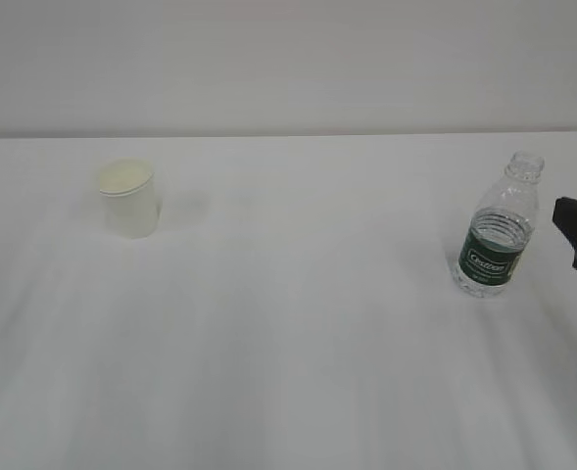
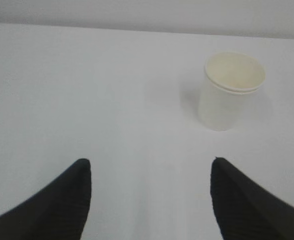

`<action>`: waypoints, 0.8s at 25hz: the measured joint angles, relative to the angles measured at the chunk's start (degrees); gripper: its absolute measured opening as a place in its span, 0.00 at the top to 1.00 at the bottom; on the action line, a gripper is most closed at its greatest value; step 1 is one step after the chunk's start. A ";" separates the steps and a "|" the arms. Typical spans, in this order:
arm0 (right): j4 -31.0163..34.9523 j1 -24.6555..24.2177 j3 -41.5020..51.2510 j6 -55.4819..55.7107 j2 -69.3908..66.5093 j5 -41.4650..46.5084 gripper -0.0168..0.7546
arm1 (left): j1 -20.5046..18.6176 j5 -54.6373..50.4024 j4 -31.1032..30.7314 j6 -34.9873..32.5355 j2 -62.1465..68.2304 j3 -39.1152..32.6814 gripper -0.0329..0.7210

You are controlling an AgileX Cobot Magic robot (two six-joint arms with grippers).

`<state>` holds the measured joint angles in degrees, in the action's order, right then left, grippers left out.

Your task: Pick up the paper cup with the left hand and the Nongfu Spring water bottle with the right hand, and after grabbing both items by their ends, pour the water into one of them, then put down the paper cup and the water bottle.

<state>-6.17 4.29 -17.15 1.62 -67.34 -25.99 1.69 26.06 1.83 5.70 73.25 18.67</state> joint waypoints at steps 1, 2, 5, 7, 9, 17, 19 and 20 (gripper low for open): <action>-0.09 0.00 1.61 0.75 -0.52 -1.71 0.26 | 0.00 2.10 -0.67 1.66 1.09 -1.06 0.25; -0.09 0.00 3.42 1.13 -1.03 -4.03 0.26 | 0.00 5.28 -2.27 4.18 2.27 -2.81 0.25; -0.09 0.00 8.29 1.63 -2.33 -11.26 0.26 | 0.00 12.57 -7.84 9.06 5.05 -7.05 0.27; -0.38 0.00 10.65 1.78 -2.93 -15.70 0.26 | 0.00 16.17 -11.29 10.90 6.42 -9.07 0.27; -1.12 0.00 12.44 1.92 -3.49 -18.70 0.26 | 0.00 19.27 -14.35 11.88 7.59 -10.79 0.27; -6.33 0.00 15.49 3.33 -3.60 -22.69 0.26 | 0.00 29.64 -22.80 12.78 8.73 -18.02 0.27; -8.09 0.00 16.04 4.00 -3.60 -22.94 0.26 | 0.00 30.10 -25.62 13.04 8.73 -18.05 0.27; -8.34 0.00 16.41 4.12 -3.60 -23.03 0.26 | 0.00 30.10 -26.16 13.13 8.73 -18.05 0.27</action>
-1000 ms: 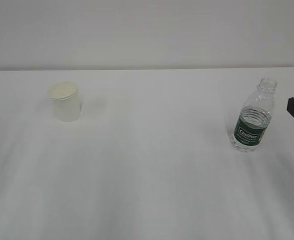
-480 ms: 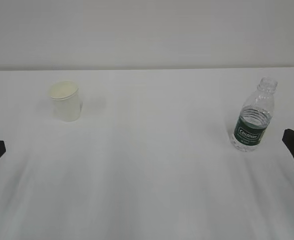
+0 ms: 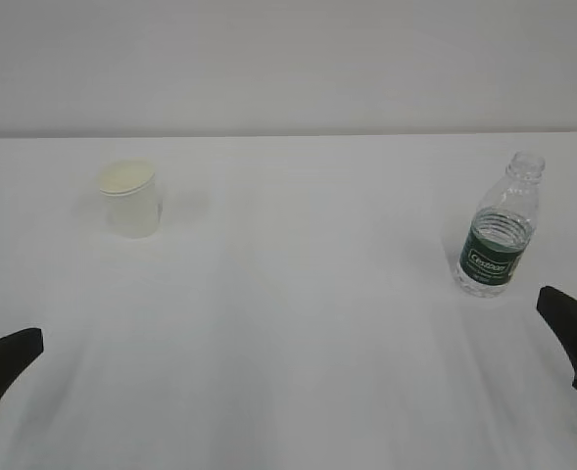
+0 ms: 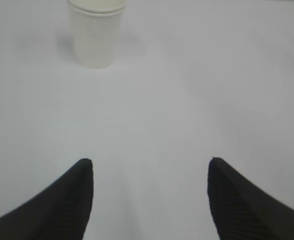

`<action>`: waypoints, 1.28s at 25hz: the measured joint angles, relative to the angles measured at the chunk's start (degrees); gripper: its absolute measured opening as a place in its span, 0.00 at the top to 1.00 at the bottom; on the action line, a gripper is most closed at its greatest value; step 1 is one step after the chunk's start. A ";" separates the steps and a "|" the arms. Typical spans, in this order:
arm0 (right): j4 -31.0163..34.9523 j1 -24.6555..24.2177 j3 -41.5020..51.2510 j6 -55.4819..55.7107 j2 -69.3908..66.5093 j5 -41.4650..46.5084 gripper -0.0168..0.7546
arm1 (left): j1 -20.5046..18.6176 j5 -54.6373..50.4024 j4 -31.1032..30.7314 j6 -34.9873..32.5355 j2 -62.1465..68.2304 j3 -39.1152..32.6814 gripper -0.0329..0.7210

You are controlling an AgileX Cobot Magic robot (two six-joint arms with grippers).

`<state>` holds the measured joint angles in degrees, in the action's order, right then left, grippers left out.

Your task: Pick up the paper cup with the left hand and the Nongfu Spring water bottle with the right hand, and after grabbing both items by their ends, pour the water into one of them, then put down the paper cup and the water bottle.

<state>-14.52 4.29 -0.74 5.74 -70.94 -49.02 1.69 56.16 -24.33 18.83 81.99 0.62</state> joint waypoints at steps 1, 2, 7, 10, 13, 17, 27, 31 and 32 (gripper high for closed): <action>0.00 0.00 0.12 0.14 0.00 0.00 0.26 | 0.00 0.00 0.13 0.00 0.00 0.00 0.27; 0.13 0.00 0.37 0.14 0.00 0.00 0.26 | 0.00 0.00 0.86 0.03 0.00 0.00 0.27; 3.04 0.00 0.37 0.35 -1.33 -0.49 0.26 | 0.00 0.00 8.15 -0.51 0.35 0.00 0.28; 6.01 0.00 0.37 0.35 -5.98 -1.61 0.26 | 0.00 0.00 12.42 -2.09 0.35 0.00 0.28; 5.11 0.00 0.37 -0.21 -13.53 -7.06 0.26 | 0.00 0.26 13.91 -3.80 0.46 0.00 0.28; 4.06 0.00 0.39 -1.69 -23.61 -15.21 0.26 | 0.00 2.94 14.26 -5.39 2.93 0.00 0.28; 3.77 0.00 0.39 -2.17 -30.80 -16.65 0.26 | 0.00 9.25 14.52 -8.41 19.31 1.54 0.29; 3.77 0.00 0.29 -2.20 -30.80 -16.65 0.26 | 0.00 9.38 13.86 -8.56 21.03 3.22 0.29; 3.77 0.00 0.29 -2.20 -30.80 -16.65 0.26 | 0.00 9.38 13.60 -8.56 21.03 3.53 0.29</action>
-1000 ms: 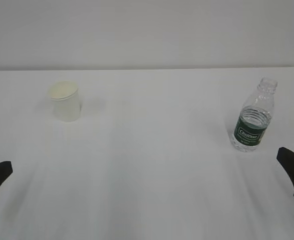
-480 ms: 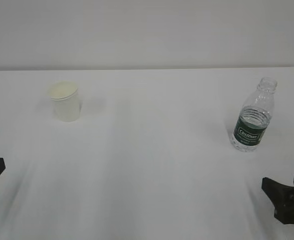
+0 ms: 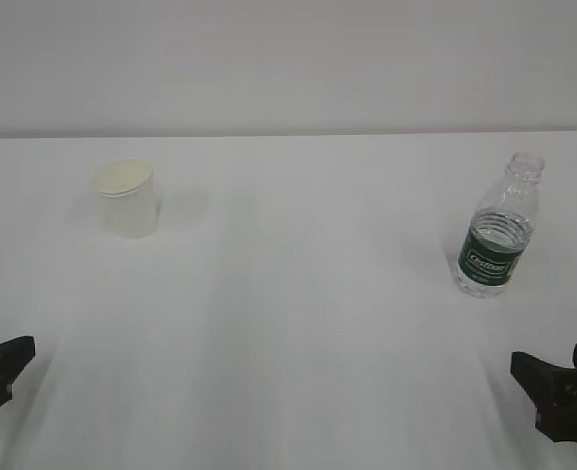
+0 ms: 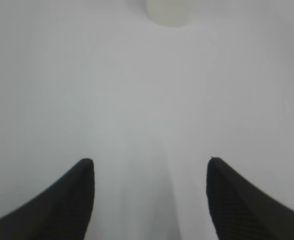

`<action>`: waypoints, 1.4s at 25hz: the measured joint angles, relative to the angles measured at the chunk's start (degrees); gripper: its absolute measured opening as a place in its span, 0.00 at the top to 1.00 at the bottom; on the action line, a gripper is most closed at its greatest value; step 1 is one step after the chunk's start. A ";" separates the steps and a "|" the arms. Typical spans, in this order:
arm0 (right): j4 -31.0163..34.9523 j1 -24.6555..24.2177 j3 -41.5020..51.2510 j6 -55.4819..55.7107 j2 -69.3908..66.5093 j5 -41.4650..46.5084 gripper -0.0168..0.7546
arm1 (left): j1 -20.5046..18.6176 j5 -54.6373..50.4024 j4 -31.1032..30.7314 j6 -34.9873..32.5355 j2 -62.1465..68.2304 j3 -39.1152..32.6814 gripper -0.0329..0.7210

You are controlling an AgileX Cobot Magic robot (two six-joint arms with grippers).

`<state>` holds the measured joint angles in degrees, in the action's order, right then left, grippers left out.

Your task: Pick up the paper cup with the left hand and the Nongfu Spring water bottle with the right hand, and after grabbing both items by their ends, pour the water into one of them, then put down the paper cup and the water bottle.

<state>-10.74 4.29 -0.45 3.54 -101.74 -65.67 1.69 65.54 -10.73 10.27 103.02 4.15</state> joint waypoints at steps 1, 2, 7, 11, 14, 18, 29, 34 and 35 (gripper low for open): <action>0.00 0.00 -0.11 0.00 0.00 -0.03 0.26 | 0.00 0.03 -0.02 0.00 0.00 0.46 0.29; 0.00 0.00 -0.21 0.00 0.00 -0.03 0.26 | 0.00 0.12 -0.12 0.00 0.00 0.89 0.29; -0.61 0.00 -1.75 0.00 0.00 -0.13 0.26 | 0.00 0.12 -1.45 -0.05 0.03 2.98 0.29; -0.85 0.00 -3.18 0.00 0.00 -0.13 0.26 | 0.00 0.12 -3.45 -0.05 0.12 5.97 0.29; -0.85 0.00 -3.86 0.00 0.00 -0.13 0.26 | 0.00 0.12 -4.32 0.22 0.12 7.68 0.29; -0.85 0.00 -3.86 0.00 0.00 -0.13 0.26 | 0.00 0.12 -5.13 2.33 0.28 9.50 0.29; -0.85 0.00 -4.70 0.83 0.00 -0.13 0.26 | 0.00 0.12 -7.00 2.91 0.28 10.77 0.26; -0.85 0.00 -6.97 -1.44 0.00 -0.13 0.24 | 0.00 0.12 -7.00 2.91 0.28 10.77 0.14; -0.85 0.00 -7.40 -1.99 0.00 -0.13 0.22 | 0.00 0.12 -7.00 2.91 0.38 10.77 0.13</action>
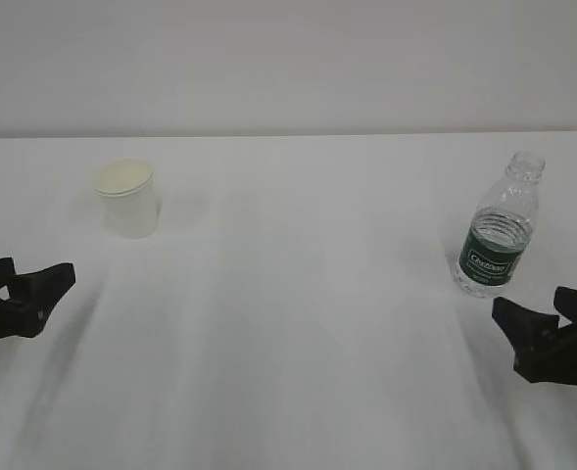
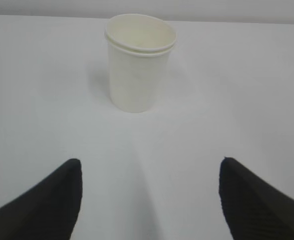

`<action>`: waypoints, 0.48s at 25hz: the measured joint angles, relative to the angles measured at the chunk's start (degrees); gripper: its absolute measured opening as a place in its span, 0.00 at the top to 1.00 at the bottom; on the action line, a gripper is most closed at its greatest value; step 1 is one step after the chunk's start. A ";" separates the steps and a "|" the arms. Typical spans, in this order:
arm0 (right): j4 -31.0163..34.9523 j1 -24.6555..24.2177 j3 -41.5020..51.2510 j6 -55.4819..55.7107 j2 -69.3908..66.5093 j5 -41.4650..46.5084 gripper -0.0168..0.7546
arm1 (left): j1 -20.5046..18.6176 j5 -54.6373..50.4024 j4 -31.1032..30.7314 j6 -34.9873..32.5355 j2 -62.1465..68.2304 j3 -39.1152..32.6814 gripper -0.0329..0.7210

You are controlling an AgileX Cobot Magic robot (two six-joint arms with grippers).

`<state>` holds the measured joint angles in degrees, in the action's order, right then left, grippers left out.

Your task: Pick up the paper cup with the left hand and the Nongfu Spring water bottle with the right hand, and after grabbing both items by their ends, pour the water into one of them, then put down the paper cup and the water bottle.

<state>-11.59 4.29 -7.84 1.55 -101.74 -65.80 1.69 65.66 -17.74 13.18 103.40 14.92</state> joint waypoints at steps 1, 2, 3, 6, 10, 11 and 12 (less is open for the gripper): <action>0.00 0.00 -0.54 -0.69 0.00 0.00 0.21 | 0.00 0.00 0.00 0.00 0.00 0.00 0.12; 0.00 0.00 -1.00 -1.24 0.00 0.00 0.19 | 0.00 0.00 0.00 0.00 0.00 0.00 0.12; 0.00 0.00 -1.43 -2.01 0.00 0.00 0.18 | 0.00 0.00 0.00 0.00 0.00 0.00 0.12; 0.00 0.00 -2.21 -4.46 0.00 0.00 0.16 | 0.00 0.00 0.00 0.00 0.00 0.00 0.12; 0.00 0.00 -2.51 -6.26 -0.09 0.00 0.16 | 0.00 0.00 0.10 0.00 0.00 0.00 0.12; 0.00 0.00 -2.51 -6.50 -0.09 0.00 0.16 | 0.00 0.00 0.10 0.00 0.00 0.00 0.12; 0.00 0.00 -2.51 -6.65 -0.09 0.00 0.16 | 0.00 0.00 0.10 0.00 0.00 0.00 0.12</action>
<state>-11.59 4.29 -10.35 -5.10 -101.83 -65.80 1.69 65.66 -17.64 13.18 103.40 14.92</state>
